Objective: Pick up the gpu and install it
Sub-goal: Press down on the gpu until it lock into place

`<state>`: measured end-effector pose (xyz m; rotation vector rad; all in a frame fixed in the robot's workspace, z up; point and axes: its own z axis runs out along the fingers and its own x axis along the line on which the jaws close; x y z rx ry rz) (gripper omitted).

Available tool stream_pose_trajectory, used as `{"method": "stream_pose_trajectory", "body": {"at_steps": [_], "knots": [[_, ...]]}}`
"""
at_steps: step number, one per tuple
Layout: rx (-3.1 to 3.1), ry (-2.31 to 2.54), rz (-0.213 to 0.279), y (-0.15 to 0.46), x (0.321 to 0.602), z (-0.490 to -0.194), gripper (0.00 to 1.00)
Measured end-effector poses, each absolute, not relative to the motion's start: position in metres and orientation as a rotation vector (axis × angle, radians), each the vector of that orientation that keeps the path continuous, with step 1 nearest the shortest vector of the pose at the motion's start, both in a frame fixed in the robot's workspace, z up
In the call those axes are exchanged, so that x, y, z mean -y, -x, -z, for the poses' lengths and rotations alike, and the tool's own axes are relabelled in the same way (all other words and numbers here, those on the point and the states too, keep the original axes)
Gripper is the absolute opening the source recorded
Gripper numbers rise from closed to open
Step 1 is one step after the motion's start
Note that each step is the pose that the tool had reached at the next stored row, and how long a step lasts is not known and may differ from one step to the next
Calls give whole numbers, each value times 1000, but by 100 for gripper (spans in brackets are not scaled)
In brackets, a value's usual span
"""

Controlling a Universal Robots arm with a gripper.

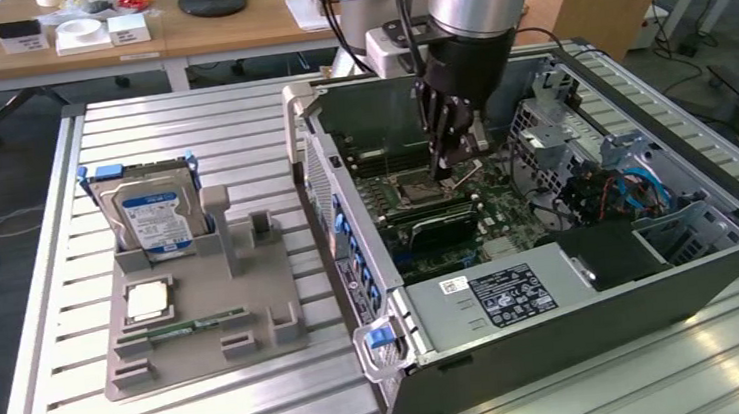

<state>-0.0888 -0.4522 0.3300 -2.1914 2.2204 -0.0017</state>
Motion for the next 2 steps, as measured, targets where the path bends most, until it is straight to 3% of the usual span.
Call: {"method": "stream_pose_trajectory", "body": {"at_steps": [2], "knots": [[-2220, 2191, 2, 89, 452, -330, 11]]}}
